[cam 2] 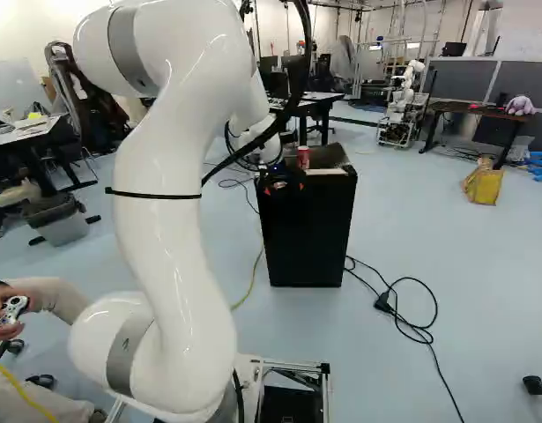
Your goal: Grab a drink from the fridge
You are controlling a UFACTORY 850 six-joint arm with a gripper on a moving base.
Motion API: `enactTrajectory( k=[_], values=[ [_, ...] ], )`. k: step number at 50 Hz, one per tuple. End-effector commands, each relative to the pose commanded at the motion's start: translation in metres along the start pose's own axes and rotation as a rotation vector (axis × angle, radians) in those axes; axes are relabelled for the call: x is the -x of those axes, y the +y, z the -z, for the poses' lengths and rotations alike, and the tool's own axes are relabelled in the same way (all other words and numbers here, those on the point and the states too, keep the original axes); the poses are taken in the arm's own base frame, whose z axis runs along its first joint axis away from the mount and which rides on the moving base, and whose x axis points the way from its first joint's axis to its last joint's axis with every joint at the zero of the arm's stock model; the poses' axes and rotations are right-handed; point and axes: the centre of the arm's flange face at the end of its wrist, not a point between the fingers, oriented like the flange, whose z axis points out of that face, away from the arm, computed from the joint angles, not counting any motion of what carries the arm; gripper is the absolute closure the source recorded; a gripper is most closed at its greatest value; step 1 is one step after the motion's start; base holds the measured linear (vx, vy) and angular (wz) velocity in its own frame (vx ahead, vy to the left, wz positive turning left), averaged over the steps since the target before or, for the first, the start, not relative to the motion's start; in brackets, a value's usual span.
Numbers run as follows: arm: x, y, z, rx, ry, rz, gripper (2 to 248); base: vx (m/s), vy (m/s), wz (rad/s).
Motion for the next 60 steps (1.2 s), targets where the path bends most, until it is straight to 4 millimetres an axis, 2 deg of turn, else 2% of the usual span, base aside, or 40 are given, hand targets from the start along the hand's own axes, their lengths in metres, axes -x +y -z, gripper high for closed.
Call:
enactTrajectory(
  k=[25,60],
  values=[
    [0.03,-0.003,0.022,-0.004,0.053,-0.007,3,0.0,0.0,0.0],
    [0.058,-0.007,0.061,-0.001,0.35,-0.126,3,0.0,0.0,0.0]
  ],
)
